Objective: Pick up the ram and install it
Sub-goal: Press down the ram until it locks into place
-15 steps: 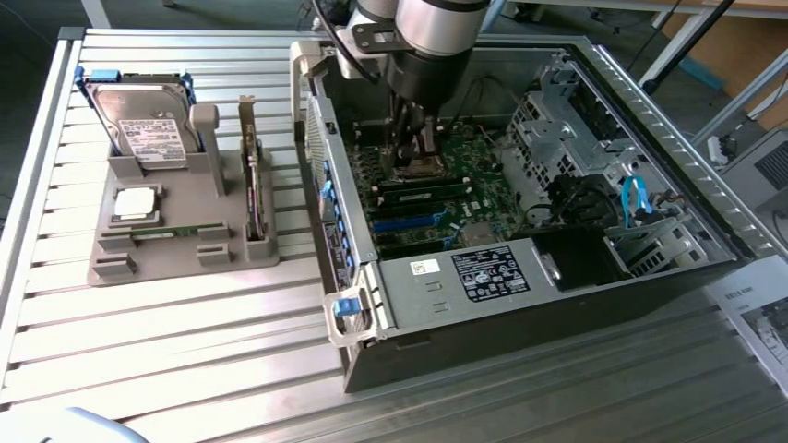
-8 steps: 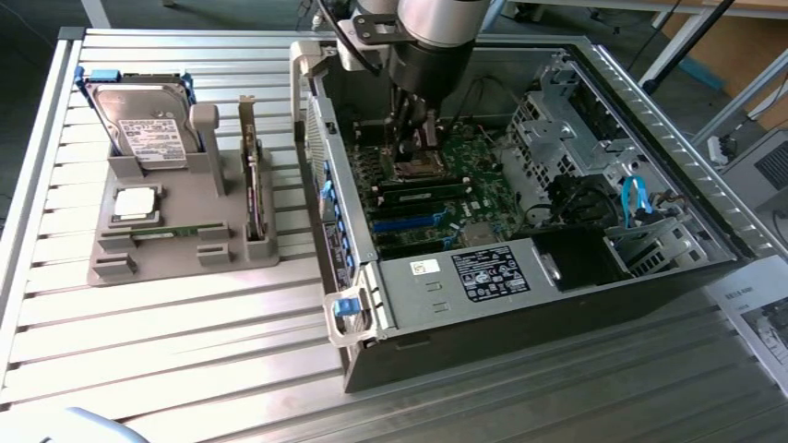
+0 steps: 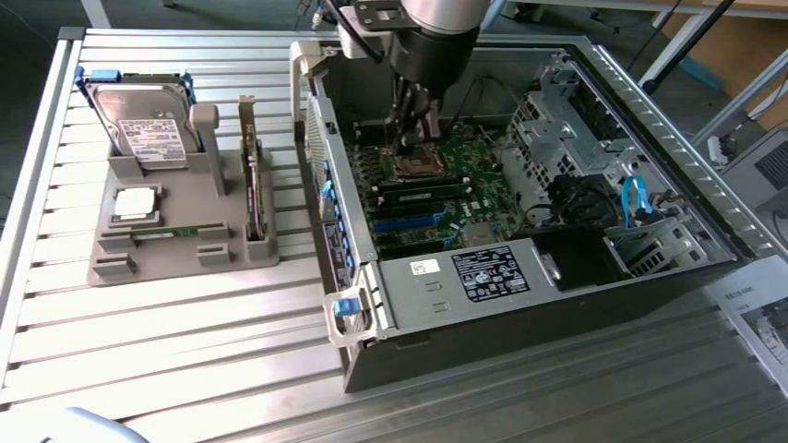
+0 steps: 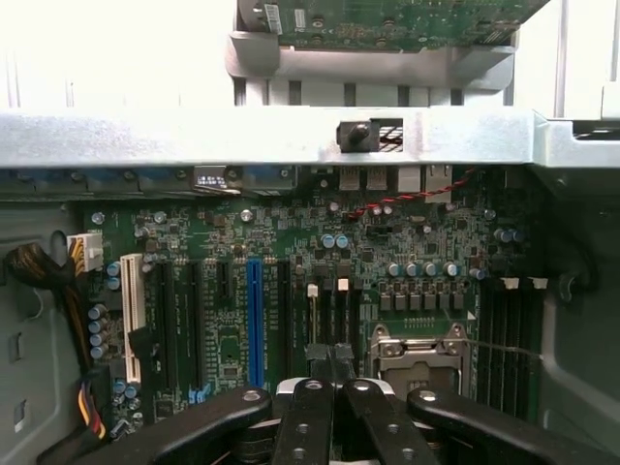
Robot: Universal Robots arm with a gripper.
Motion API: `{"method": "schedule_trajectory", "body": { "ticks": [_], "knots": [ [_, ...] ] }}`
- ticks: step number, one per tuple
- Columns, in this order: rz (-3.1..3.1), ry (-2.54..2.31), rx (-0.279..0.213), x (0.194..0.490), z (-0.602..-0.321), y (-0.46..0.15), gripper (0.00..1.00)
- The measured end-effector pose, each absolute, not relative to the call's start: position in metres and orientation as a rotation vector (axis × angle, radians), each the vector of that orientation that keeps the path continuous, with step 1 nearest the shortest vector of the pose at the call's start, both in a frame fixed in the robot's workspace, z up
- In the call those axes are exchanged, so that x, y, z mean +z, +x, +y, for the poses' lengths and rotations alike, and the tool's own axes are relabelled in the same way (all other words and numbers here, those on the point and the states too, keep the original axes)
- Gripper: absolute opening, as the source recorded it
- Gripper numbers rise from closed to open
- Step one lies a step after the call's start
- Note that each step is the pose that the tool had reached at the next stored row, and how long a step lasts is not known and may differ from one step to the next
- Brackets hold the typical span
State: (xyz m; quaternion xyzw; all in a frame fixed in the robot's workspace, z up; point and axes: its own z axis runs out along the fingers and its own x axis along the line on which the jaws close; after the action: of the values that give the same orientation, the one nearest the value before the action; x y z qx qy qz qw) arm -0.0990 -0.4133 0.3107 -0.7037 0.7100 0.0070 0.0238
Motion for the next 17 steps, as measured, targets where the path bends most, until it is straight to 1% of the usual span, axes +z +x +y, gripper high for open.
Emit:
{"method": "schedule_trajectory", "body": {
  "ticks": [8,17],
  "knots": [
    [2.197,-2.178,0.022,0.313,-0.413,-0.098,0.10],
    [2.198,-2.179,0.024,0.313,-0.413,-0.081,0.10]
  ]
}}
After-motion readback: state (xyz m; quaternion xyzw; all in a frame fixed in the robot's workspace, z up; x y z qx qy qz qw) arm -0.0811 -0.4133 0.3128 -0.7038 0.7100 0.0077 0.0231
